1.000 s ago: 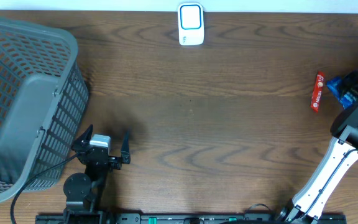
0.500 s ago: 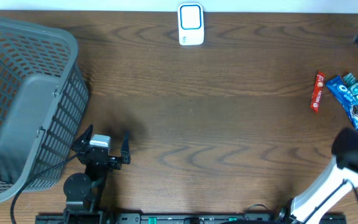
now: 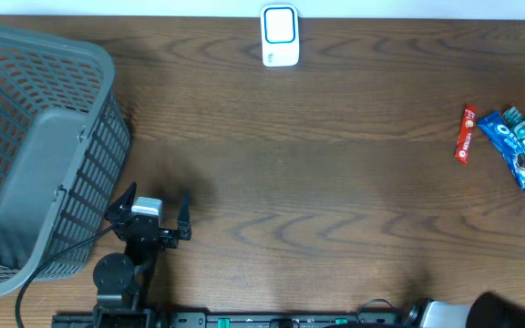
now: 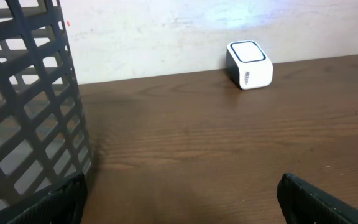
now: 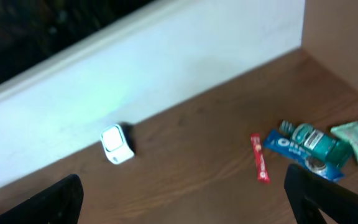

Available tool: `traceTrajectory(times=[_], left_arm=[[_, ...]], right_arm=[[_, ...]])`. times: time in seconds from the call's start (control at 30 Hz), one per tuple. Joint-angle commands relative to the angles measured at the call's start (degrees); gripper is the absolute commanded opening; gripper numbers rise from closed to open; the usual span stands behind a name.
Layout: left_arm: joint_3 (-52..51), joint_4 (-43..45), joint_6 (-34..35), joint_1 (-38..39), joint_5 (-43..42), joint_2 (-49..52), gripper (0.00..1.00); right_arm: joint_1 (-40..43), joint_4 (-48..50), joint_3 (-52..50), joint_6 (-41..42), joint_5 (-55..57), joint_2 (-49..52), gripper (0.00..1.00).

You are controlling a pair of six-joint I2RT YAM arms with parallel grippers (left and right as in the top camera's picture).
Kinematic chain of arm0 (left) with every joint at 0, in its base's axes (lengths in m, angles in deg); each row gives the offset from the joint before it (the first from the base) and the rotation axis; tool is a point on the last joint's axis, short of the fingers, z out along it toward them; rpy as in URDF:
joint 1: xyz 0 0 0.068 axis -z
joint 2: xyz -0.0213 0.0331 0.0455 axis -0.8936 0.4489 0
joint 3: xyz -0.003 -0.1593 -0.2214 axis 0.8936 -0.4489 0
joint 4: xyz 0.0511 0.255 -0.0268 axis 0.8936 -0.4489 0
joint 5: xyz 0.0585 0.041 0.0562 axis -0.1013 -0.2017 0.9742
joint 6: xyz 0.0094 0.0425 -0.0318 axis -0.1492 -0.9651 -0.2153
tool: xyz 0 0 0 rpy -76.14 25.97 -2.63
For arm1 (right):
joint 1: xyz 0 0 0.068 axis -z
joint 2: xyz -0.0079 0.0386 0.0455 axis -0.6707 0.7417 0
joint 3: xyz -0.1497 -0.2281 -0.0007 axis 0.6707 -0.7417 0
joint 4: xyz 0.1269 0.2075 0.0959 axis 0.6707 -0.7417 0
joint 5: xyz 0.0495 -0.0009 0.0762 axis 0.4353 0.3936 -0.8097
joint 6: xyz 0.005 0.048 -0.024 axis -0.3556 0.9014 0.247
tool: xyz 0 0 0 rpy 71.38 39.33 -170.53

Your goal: Scan the item barcode

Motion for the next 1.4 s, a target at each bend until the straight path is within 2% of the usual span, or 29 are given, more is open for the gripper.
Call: traceTrajectory(times=[0.0, 0.13, 0.23, 0.57, 0.93, 1.13, 1.37], left_arm=[[-1.6, -0.6, -0.5, -0.2, -0.9, 0.0, 0.98], [-1.6, -0.6, -0.5, -0.2, -0.9, 0.0, 0.98], [-1.6, -0.6, -0.5, -0.2, -0.9, 0.0, 0.98], [-1.6, -0.6, -0.5, -0.2, -0.9, 0.0, 0.98], [-1.6, -0.6, -0.5, -0.2, -0.9, 0.0, 0.98], [-1.6, -0.6, -0.5, -0.2, -0.9, 0.0, 0.98], [-1.6, -0.6, -0.5, -0.2, -0.9, 0.0, 0.98]], right_arm=[[0.0, -0.2, 0.1, -1.0, -0.9, -6.2, 0.99], [0.0, -0.2, 0.1, -6.6, 5.6, -12.5, 0.99], [0.0, -0.2, 0.1, -7.2, 8.1, -16.4, 0.99], [-0.1, 0.9, -0.1, -11.3, -1.4, -23.6, 0.99], [-4.6, 7.8, -3.0, -16.3, -1.4, -31.2, 0.99], [-8.8, 17.5, -14.0, -16.7, -1.5, -37.3, 0.99], [-9.9, 32.7, -38.4, -16.6, -1.8, -48.4, 0.99]])
